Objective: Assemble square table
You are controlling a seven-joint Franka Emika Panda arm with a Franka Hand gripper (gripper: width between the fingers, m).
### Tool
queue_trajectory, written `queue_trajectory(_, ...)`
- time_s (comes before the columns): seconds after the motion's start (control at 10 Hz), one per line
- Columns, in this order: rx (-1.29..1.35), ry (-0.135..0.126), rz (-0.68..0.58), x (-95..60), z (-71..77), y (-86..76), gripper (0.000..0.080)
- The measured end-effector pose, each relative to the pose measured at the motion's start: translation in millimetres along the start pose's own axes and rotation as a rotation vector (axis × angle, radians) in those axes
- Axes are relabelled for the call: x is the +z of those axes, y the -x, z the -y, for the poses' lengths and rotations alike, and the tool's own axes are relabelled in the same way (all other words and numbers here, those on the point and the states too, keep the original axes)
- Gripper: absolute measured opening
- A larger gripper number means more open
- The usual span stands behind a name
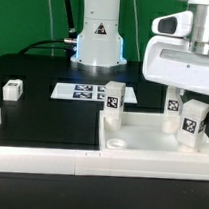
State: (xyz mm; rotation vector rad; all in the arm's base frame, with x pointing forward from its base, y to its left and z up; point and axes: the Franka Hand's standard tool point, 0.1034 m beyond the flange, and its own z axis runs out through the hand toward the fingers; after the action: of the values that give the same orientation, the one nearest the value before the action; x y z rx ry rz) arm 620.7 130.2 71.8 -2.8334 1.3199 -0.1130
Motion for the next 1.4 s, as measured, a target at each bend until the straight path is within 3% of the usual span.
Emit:
queue_trajectory(0.4, 0.576, -0.068, 0.112, -0.3, 4.0, -5.5, 0.0286)
queue_trajectory(0.5, 0.671, -0.067, 0.121, -0.7, 4.3, -6.4, 0.0286)
queue_trajectory(0.6, 0.692, -0.065, 0.121, -0.2, 4.1, -5.5, 0.0364)
queue_trajectory(0.7, 0.685, -0.065, 0.121, -0.2, 4.1, -5.5, 0.0364)
queue_trajectory(0.8, 0.620, -0.086, 0.106, -0.7, 5.2, -7.5, 0.0502)
queue_trajectory(0.9, 0.468, -0.127, 0.069, -1.1, 5.3, -9.5, 0.0601)
queue_trajectory(1.0, 0.283, -0.124, 0.054, -2.6, 3.6, -6.5, 0.0601)
queue_trajectory(1.1, 0.199, -0.124, 0.049, -2.6, 2.2, -5.4, 0.0641)
queue_trajectory(1.4, 0.034, -0.124, 0.039, -0.8, 0.8, -6.4, 0.0648)
